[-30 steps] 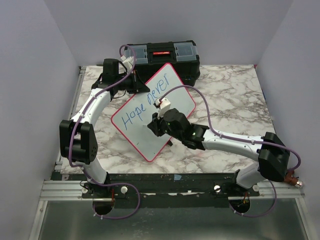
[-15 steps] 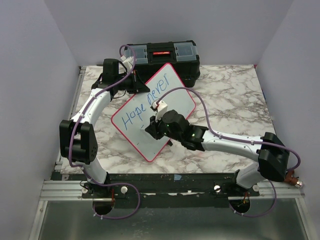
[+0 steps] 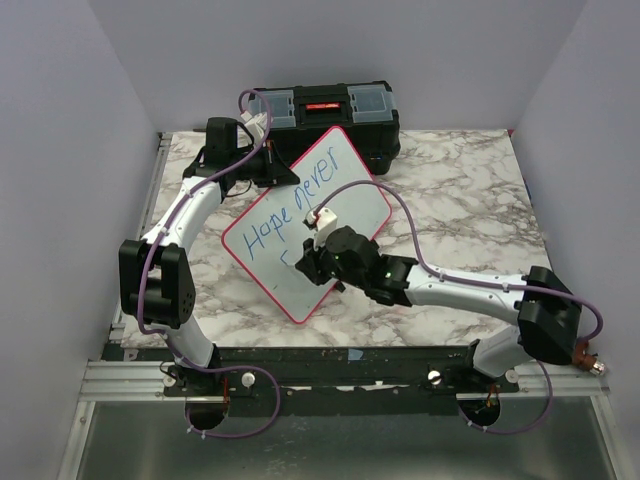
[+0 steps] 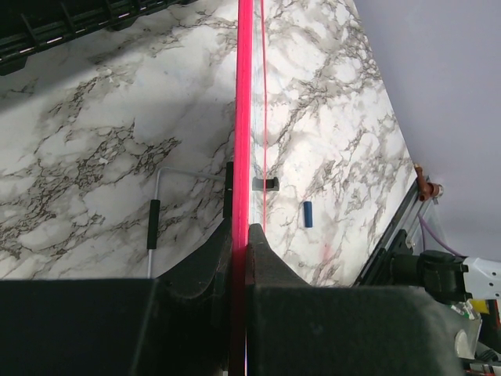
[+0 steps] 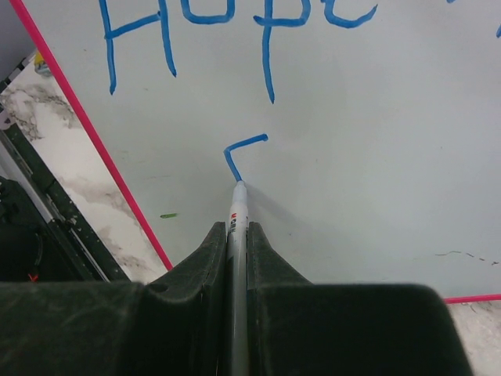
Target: Write a sentence on the whiteboard
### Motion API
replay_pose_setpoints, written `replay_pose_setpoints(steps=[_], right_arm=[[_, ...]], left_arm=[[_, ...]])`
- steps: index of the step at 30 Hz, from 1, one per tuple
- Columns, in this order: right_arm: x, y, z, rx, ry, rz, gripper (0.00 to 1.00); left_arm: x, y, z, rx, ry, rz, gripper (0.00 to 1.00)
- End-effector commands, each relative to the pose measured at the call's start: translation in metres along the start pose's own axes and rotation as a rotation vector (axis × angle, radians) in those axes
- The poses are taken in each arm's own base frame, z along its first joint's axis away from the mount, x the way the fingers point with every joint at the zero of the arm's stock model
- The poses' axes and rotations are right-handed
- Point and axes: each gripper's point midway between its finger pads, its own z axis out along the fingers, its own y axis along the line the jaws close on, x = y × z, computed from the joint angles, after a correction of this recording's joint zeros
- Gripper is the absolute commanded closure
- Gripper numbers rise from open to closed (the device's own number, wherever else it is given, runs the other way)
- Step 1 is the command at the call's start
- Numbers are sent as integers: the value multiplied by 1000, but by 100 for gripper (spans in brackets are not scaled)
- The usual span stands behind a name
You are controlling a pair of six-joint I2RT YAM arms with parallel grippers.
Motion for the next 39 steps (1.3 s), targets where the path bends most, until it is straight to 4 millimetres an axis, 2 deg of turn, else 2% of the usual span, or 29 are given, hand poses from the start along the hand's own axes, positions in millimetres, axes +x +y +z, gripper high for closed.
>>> replay_pose_setpoints(steps=[1,11,17,22,30,35,39], right_arm=[[34,-18,-5,71,86,-18,99],[68,-29,-17,100,173,-8,99],[85,-27,-21,79,210,16,99],[88,-18,-20,48,213,24,99],[66,3,-14,-25,173,25,99],[33,19,-9,-86,85,29,99],[9,31,-13,-136,14,39,99]], left_arm=[[-5,-9,-3,10,-30,102,100],[-6,-9,-3,10,-30,101,100],[-5,-8,-3,8,-29,101,100],[-5,-8,-3,7,-30,101,100],[-5,-8,-3,4,-29,102,100],[-5,-7,-3,3,-27,101,100],[-4,-7,-3,2,-27,101,100]])
